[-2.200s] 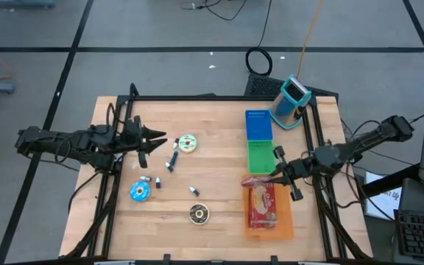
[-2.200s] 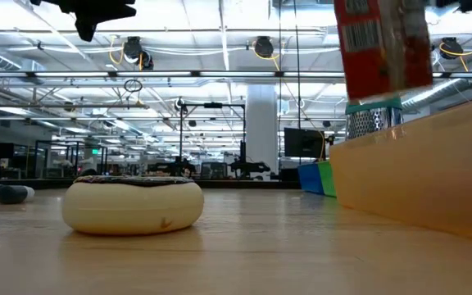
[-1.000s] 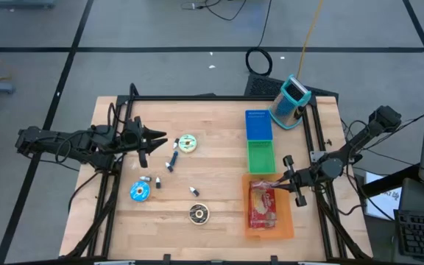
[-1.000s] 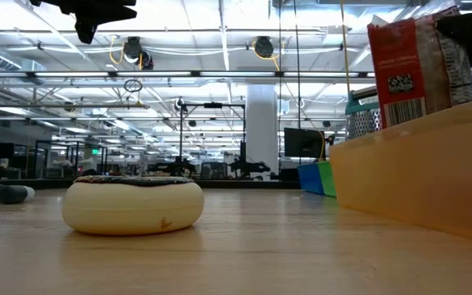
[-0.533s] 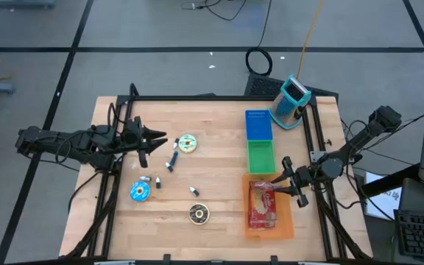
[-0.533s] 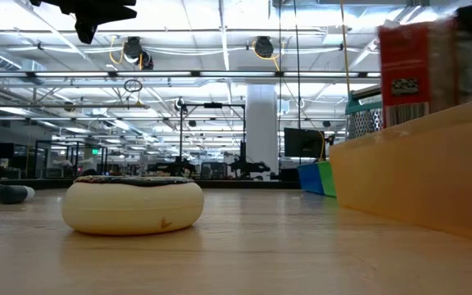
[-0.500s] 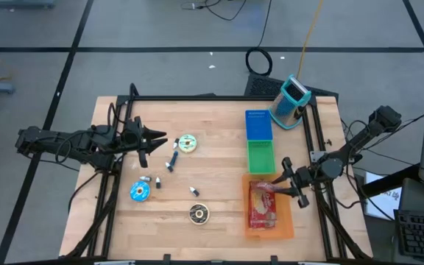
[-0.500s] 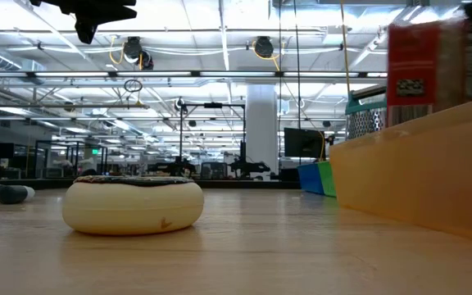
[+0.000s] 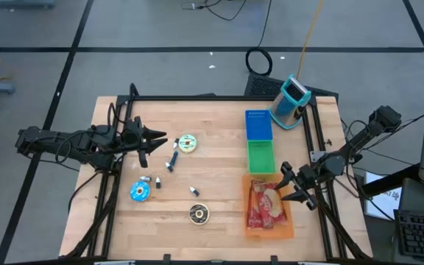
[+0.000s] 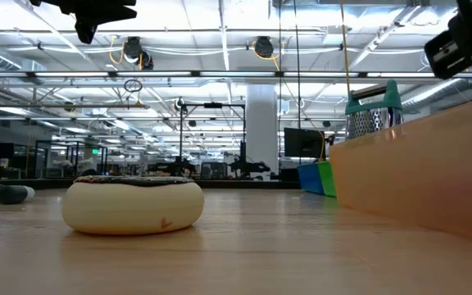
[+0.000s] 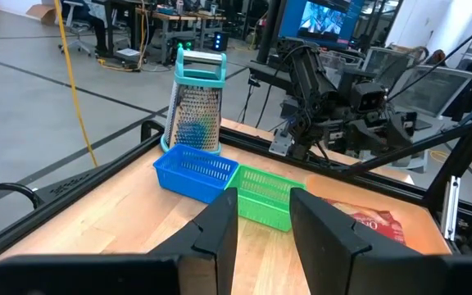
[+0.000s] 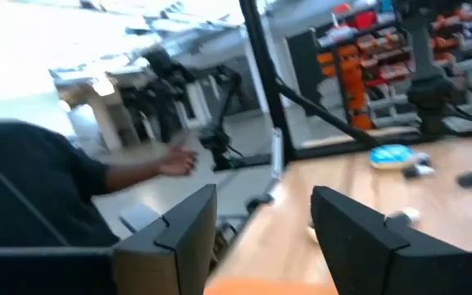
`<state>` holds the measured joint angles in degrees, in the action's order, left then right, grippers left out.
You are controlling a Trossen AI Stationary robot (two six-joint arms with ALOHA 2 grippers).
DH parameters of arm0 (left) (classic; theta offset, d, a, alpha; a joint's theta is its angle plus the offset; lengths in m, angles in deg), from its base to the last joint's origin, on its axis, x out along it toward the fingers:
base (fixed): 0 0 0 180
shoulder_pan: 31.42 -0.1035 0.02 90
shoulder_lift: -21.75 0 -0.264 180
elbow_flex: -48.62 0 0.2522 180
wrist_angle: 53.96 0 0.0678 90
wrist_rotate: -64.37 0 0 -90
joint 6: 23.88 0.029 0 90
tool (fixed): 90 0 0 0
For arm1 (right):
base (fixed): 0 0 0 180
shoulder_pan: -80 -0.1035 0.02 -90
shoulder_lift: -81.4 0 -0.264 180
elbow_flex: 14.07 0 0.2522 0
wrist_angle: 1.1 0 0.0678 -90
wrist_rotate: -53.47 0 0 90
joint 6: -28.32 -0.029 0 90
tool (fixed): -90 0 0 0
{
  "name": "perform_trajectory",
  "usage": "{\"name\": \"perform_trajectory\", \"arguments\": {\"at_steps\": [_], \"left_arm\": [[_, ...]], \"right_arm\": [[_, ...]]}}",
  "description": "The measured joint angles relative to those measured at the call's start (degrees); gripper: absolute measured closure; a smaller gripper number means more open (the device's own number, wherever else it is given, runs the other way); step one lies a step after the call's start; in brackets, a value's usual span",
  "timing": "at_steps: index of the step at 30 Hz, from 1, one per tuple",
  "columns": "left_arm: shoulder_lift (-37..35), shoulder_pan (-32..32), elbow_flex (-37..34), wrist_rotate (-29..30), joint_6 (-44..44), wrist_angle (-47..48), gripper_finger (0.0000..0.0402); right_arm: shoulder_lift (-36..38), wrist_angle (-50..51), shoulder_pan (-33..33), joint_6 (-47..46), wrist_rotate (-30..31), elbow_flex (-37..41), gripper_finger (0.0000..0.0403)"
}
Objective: Pick & Place Food Item
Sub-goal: Put the blue donut into the green bin
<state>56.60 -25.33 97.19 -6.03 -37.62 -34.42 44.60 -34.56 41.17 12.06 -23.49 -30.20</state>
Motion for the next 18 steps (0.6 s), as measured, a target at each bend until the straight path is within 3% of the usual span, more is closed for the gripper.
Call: {"name": "perform_trajectory", "arguments": {"at_steps": [7, 18], "left_arm": [[0.0, 0.0, 0.0, 0.0, 0.0, 0.0, 0.0286], [0.0, 0.0, 0.0, 0.0, 0.0, 0.0, 0.0286]], "right_arm": [[0.0, -5.8, 0.0, 2.6, -1.4, -1.9, 0.0222], [-4.4, 14.0, 2.3, 10.8, -1.1, -17.4, 0.0231]]}}
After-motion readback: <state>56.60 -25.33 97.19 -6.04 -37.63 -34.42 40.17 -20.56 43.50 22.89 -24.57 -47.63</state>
